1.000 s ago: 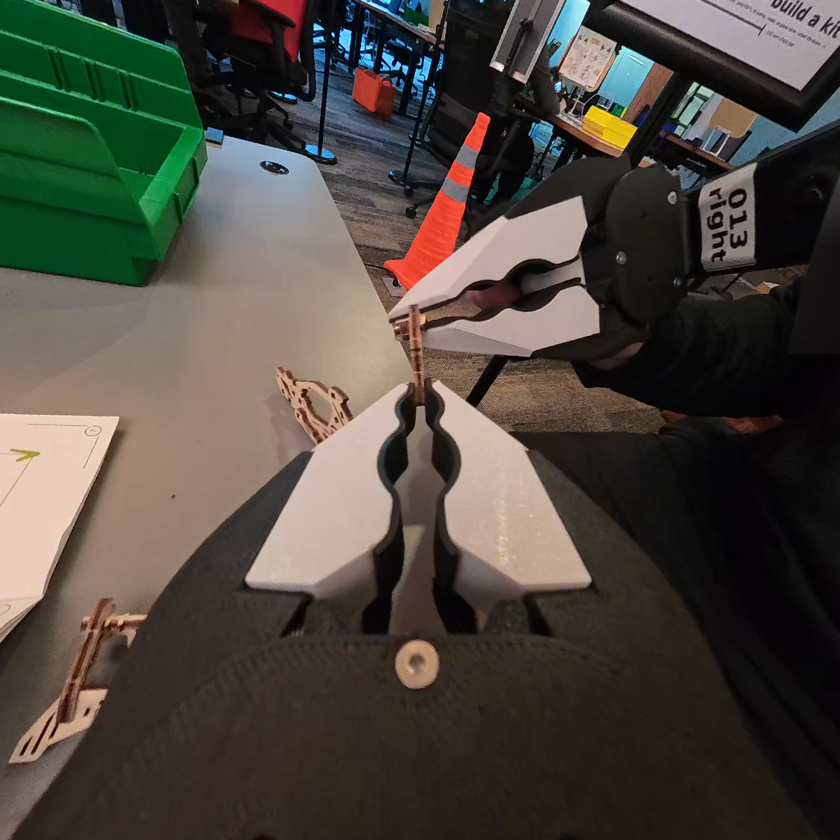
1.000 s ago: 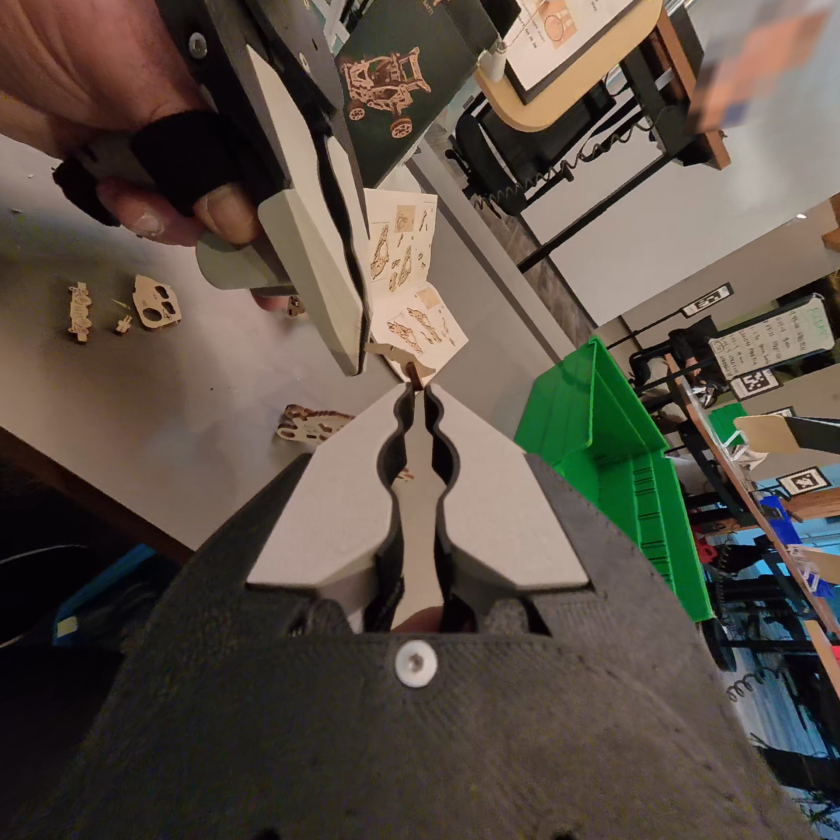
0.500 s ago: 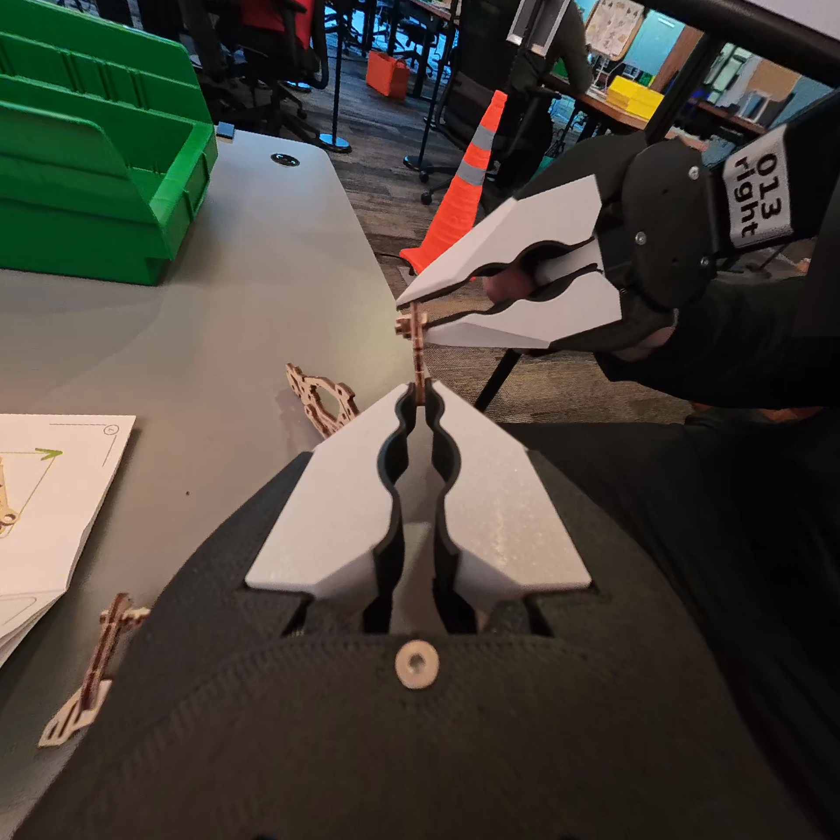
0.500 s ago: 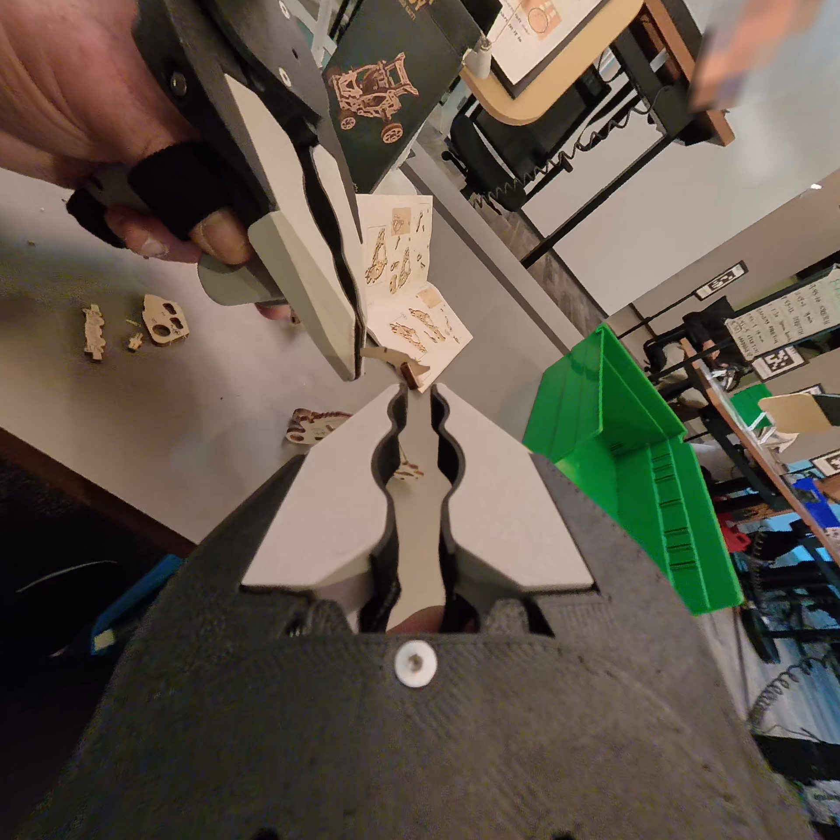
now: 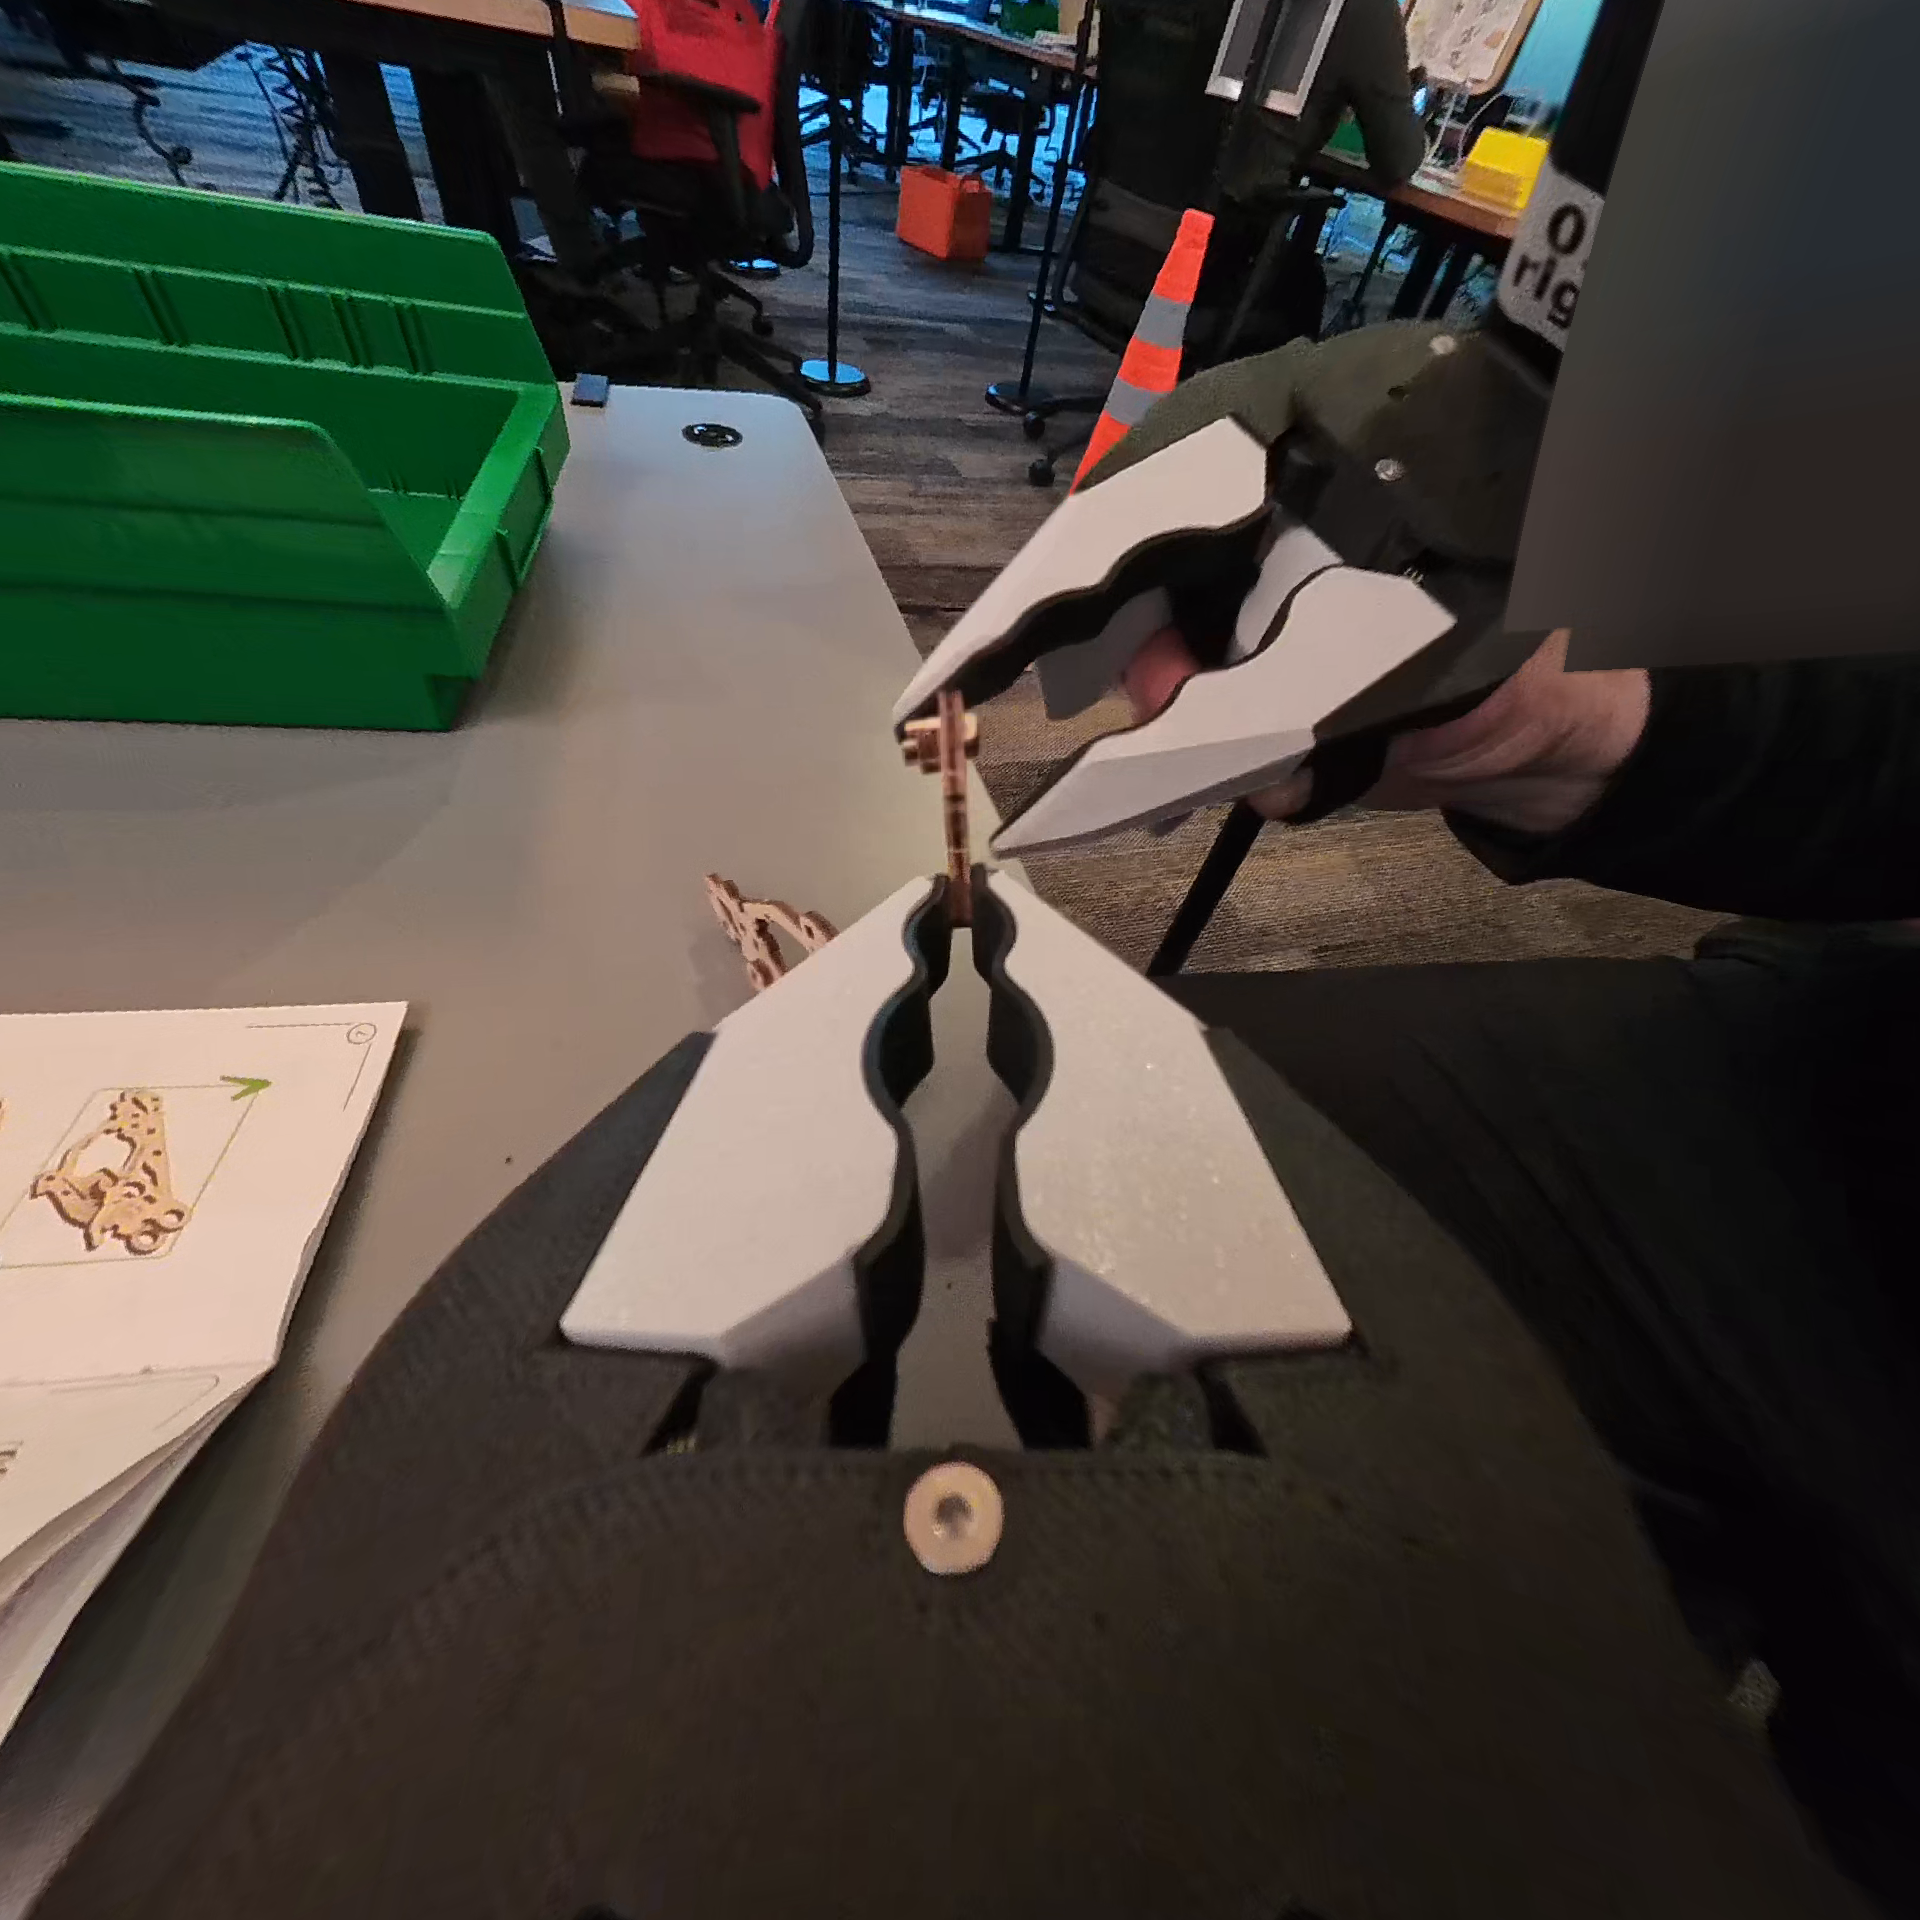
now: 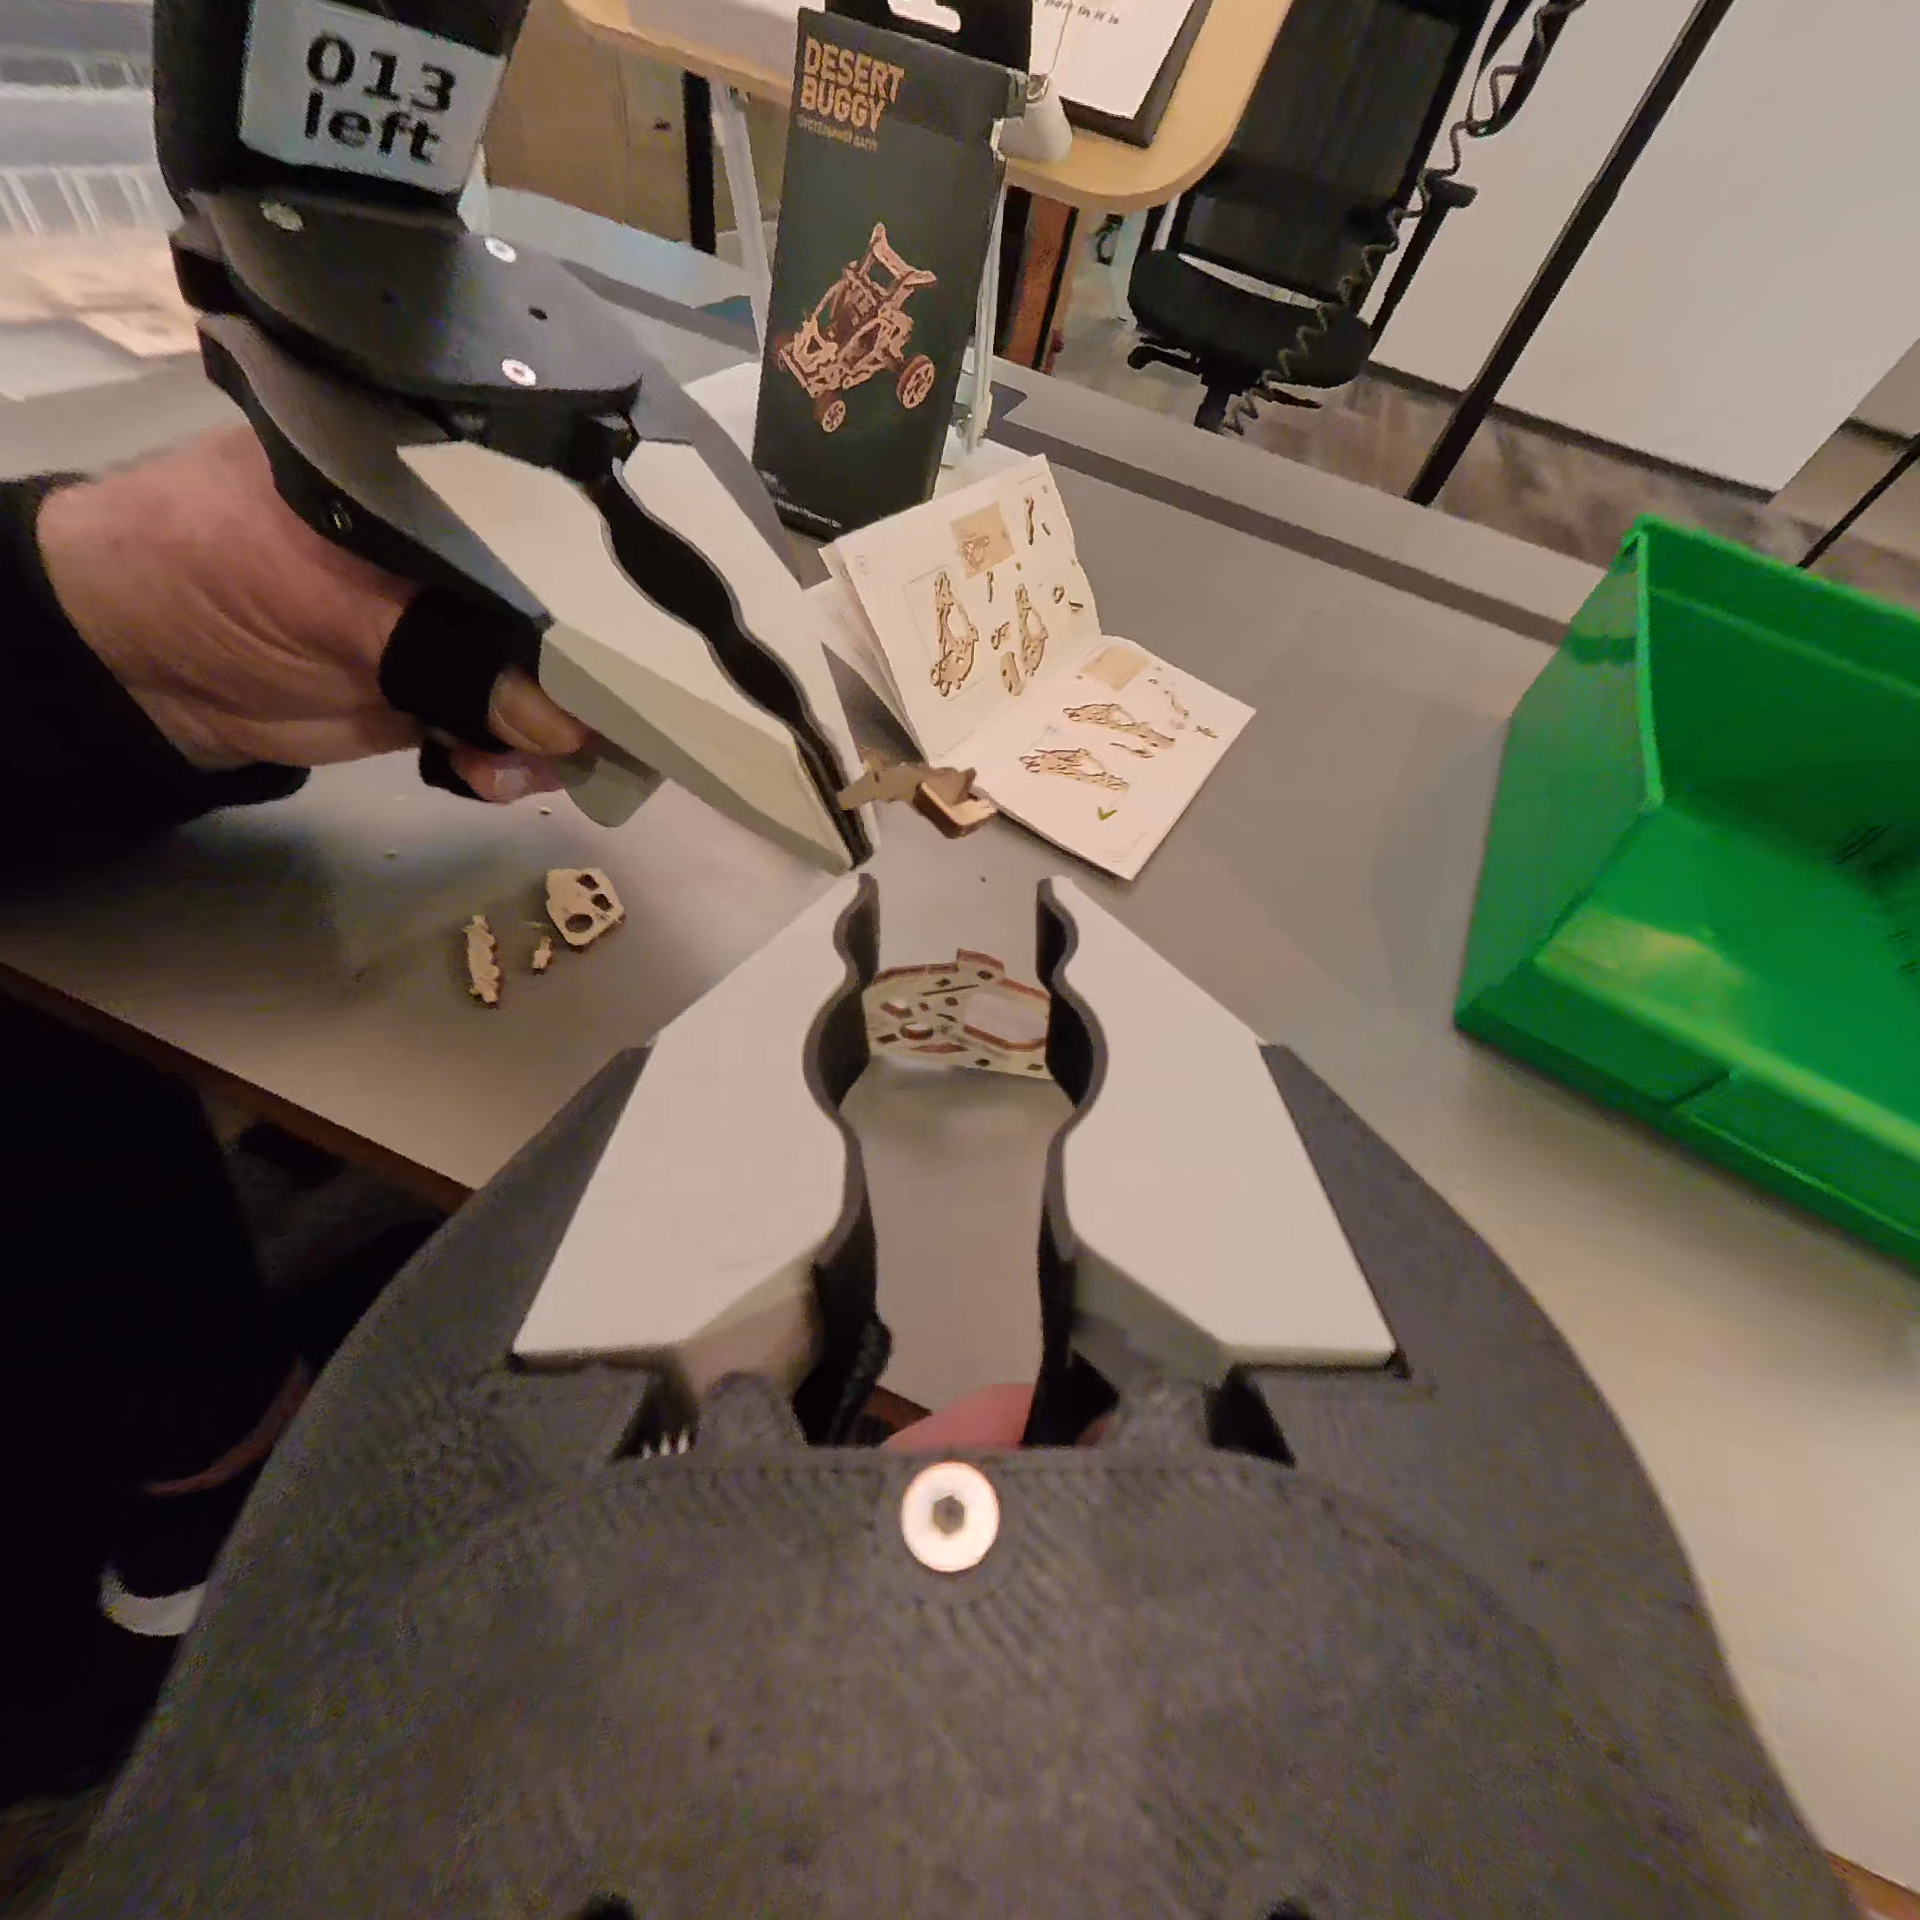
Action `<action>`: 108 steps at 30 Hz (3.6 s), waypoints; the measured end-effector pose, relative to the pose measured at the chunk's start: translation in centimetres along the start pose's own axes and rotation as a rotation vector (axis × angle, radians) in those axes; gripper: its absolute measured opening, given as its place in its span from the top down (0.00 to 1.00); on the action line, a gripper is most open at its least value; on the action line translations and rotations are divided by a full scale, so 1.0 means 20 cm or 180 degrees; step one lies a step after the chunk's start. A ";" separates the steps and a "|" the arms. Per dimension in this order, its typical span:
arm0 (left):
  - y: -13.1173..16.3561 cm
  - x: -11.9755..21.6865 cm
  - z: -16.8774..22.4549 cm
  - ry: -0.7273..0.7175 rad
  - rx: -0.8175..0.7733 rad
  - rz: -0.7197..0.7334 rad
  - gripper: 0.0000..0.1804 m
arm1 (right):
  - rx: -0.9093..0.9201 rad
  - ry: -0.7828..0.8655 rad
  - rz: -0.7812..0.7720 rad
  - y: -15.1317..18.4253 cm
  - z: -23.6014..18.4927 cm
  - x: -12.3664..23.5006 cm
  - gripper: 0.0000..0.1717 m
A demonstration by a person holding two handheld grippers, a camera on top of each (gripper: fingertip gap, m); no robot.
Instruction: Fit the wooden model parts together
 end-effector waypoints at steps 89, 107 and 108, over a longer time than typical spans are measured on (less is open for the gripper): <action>-0.12 0.08 0.18 -0.0048 -0.1073 0.0763 0.96 | -0.0034 -0.1521 0.0417 -0.12 -0.06 0.11 0.95; -0.12 0.11 0.15 0.0559 -0.0331 0.0725 0.97 | 0.0769 -0.1445 0.0365 -0.15 -0.10 0.11 0.96; -0.12 0.11 0.14 0.0566 -0.0265 0.0730 0.97 | 0.0799 -0.1398 0.0358 -0.15 -0.10 0.10 0.95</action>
Point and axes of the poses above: each gripper's, where its closed fingertips meet, x back along the fingers, y out of its underside, z = x × y across the jaws, the point moved 6 cm from there along x, back along the fingers, and after that the axes turned 10 degrees about -y, right-handed, at the moved point
